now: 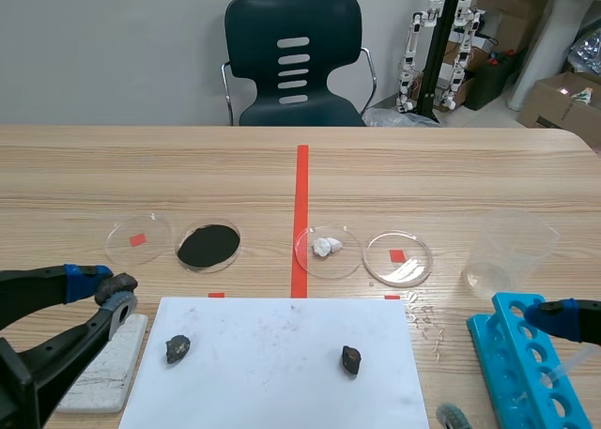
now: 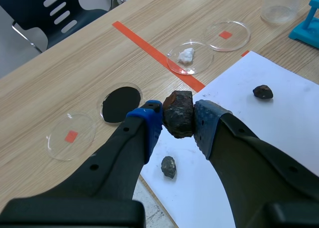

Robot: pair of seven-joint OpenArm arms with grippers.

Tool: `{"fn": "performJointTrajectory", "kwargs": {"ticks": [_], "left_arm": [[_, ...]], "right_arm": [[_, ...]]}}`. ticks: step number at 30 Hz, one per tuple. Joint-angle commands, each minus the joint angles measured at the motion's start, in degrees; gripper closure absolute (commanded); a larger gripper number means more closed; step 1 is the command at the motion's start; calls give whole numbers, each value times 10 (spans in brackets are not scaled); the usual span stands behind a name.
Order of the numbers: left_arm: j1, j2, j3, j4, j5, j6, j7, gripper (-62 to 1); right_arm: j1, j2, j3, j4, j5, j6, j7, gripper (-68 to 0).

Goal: Rub the mineral on the streak plate

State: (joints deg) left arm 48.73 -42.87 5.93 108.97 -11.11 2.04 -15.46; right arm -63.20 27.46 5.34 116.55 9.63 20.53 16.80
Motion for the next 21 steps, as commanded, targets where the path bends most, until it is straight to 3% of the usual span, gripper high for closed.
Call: {"fn": "performJointTrajectory", "kwargs": {"ticks": [1,21], "left_arm": [[0,6,3,8,-2,1,-10,-119],[0,8,3,8,-2,1,5,-119]], "right_arm": [[3,3,2,7,6,-2,11,-610],[3,3,2,7,6,-2,11,-610]]}}
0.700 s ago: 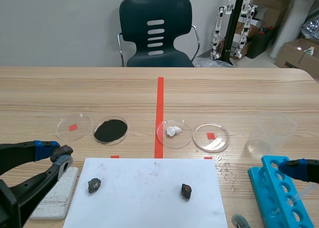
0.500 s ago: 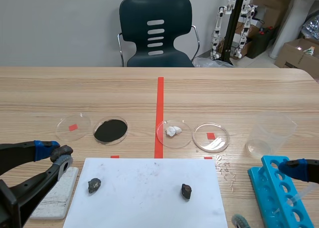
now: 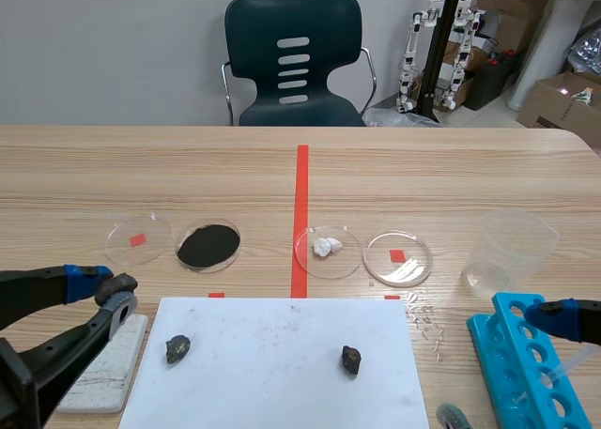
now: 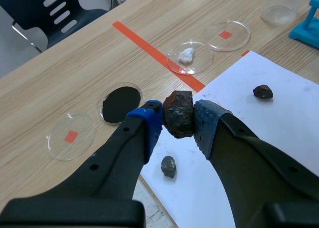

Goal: Rub the mineral on the streak plate

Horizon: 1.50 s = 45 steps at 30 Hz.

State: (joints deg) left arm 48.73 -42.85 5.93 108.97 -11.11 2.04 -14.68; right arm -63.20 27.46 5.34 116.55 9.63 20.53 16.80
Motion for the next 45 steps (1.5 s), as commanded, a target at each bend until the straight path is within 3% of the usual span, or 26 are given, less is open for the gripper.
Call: {"fn": "performJointTrajectory", "kwargs": {"ticks": [1,4,9,19,22,28,32,38,45], "left_arm": [[-2,12,3,8,-5,2,15,-119],[-10,16,3,7,-53,2,74,-119],[-47,47,4,6,-145,2,225,-119],[-219,128,4,-23,-246,14,534,-119],[-278,148,4,-58,-253,23,598,-119],[-388,183,5,-137,-255,102,721,-119],[-444,184,14,-189,-240,132,786,-119],[-491,184,35,-235,-220,180,830,-119],[-518,184,66,-269,-205,189,836,-119]], "right_arm": [[3,3,2,7,6,-2,10,-610],[3,3,2,7,6,-2,10,-610],[3,3,2,7,6,-2,10,-610],[3,3,2,7,6,-2,11,-610],[3,3,2,7,6,-2,10,-610],[3,3,2,7,6,-2,10,-610],[3,3,2,7,6,-2,10,-610],[3,3,2,7,6,-2,10,-610],[3,3,2,7,6,-2,11,-610]]}}
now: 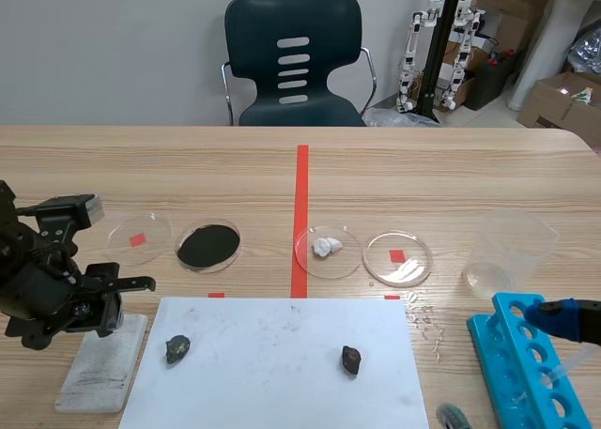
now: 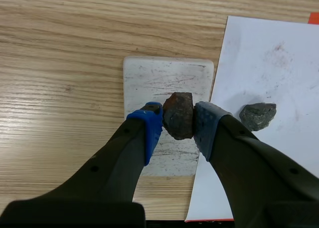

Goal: Rub the mineral on the streak plate

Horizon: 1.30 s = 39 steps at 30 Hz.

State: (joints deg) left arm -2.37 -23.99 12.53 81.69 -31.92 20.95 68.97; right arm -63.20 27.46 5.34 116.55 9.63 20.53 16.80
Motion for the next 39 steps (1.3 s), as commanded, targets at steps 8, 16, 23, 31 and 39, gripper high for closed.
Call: {"fn": "performJointTrajectory", "kwargs": {"ticks": [8,16,23,31,39], "left_arm": [[-35,-5,23,-48,16,8,-1,-119],[-43,-5,30,-72,17,8,3,-119],[-43,-5,30,-77,17,7,3,-119],[-43,-5,42,-87,26,8,1,-119],[-43,-5,48,-87,6,5,-4,-119]], "right_arm": [[3,3,2,7,6,-2,10,-610],[3,3,2,7,6,-2,11,-610],[3,3,2,7,6,-2,10,-610],[3,3,2,7,6,-2,10,-610],[3,3,2,7,6,-2,10,-610]]}}
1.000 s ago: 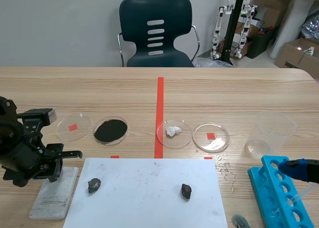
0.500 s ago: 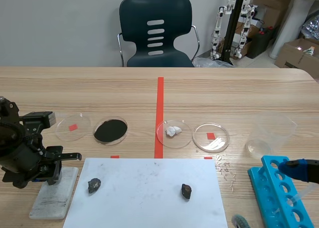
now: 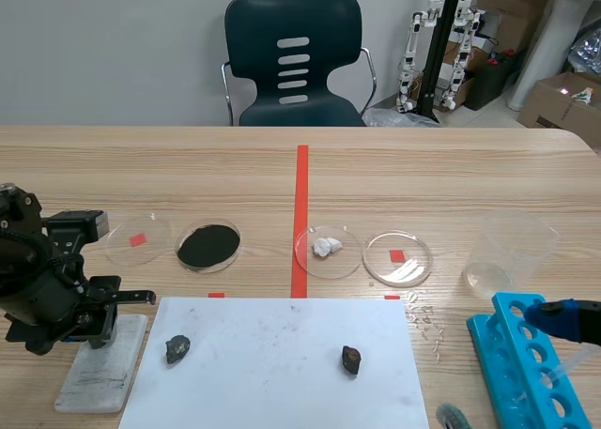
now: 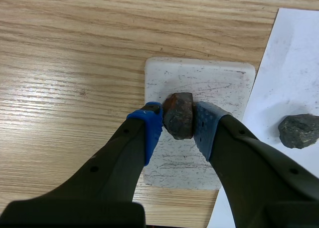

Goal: Rub the mineral on the streak plate

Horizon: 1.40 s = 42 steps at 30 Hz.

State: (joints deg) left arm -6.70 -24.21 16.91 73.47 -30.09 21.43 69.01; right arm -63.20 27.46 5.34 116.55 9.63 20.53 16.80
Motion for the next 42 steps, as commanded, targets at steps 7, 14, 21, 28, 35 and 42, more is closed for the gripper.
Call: {"fn": "performJointTrajectory", "kwargs": {"ticks": [7,14,21,28,35,42], "left_arm": [[0,-3,4,-4,-70,-23,-22,-119],[0,-3,4,-4,-88,-48,-33,-119],[0,-3,4,-4,-73,-46,-28,-119],[0,-3,4,-4,21,16,-14,-119],[2,-3,4,-4,15,14,-17,-119],[3,-2,4,-4,-90,-52,-47,-119]], "right_arm": [[3,3,2,7,6,-2,10,-610],[3,3,2,7,6,-2,11,-610],[3,3,2,7,6,-2,11,-610],[3,3,2,7,6,-2,11,-610],[3,3,2,7,6,-2,11,-610],[3,3,2,7,6,-2,10,-610]]}}
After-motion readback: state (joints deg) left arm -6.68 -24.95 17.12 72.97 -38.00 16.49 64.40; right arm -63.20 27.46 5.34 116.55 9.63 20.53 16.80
